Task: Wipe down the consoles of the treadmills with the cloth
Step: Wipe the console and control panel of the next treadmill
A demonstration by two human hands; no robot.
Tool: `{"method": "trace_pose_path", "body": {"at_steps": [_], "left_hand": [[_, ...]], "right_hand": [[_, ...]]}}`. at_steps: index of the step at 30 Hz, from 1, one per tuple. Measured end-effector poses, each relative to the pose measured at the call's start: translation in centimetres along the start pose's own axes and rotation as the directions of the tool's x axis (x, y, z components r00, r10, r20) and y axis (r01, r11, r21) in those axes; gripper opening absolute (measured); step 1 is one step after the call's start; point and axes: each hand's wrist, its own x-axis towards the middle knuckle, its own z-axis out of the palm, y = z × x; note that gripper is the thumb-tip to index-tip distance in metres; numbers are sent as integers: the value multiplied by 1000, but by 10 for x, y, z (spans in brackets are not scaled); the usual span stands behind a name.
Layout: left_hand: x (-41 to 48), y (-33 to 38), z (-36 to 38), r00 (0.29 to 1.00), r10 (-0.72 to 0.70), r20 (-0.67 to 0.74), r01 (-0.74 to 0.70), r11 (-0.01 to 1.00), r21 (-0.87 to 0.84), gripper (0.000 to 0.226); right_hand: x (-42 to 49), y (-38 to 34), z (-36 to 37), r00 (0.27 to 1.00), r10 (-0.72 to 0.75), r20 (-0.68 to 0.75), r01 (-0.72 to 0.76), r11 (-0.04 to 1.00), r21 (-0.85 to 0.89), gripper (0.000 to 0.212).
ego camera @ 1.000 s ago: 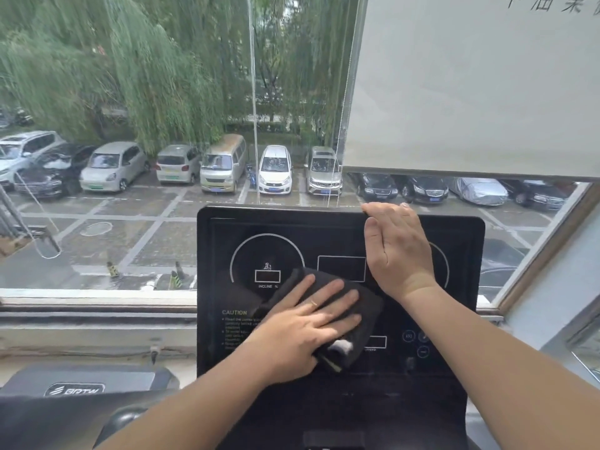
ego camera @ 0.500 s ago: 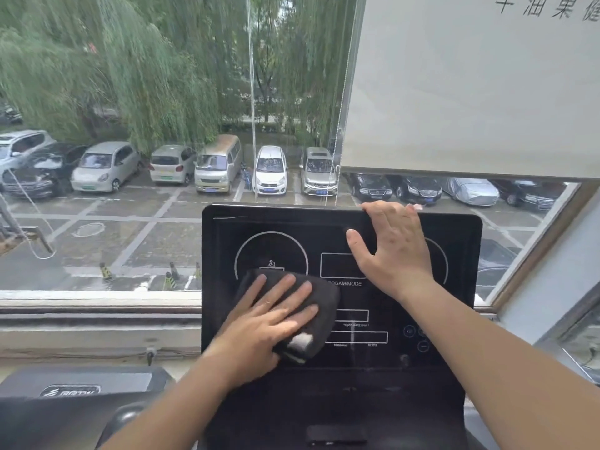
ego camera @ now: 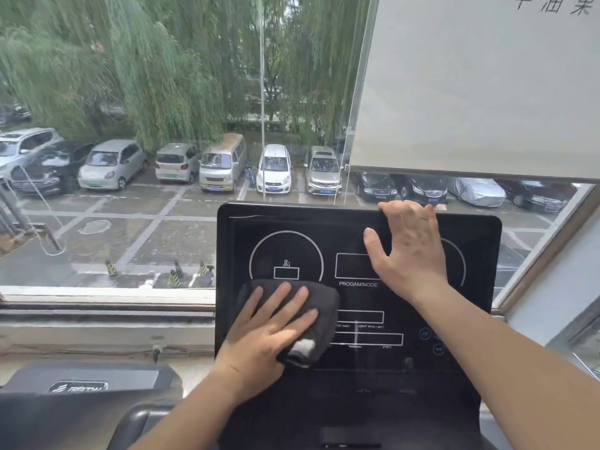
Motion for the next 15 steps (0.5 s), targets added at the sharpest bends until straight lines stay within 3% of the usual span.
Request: {"method": "trace_pose_path", "body": {"at_steps": [2,4,7,9,10,12,15], "left_hand": [[22,-22,-19,998,-5,-56,5,1000,-7,98],[54,-32,-34,974,-168,-154,160,985,-65,94],[94,-11,-38,856,-476,-204,429,872,-233,83],[105,22,-25,801,-560,-212,510,824,-247,83],[105,41,-15,815,-545,-197,504,834,-224,88],[100,74,4,913,-391,-118,378,918,-122,106],[103,79,4,992,-119,-35,121,991,61,118]], "right_hand": [[1,2,-2,1000,-11,10,11,1000,4,54],[1,10,-9,997,-42,66,41,999,6,57],[2,32,-24,989,-60,138,69,996,-59,60],[5,56,-34,997,16,82,-10,997,-79,60],[7,70,-38,996,77,46,-73,994,-81,59],[9,101,-45,979,203,25,-201,978,-59,53],[4,142,-56,948,307,88,-319,922,219,40]]}}
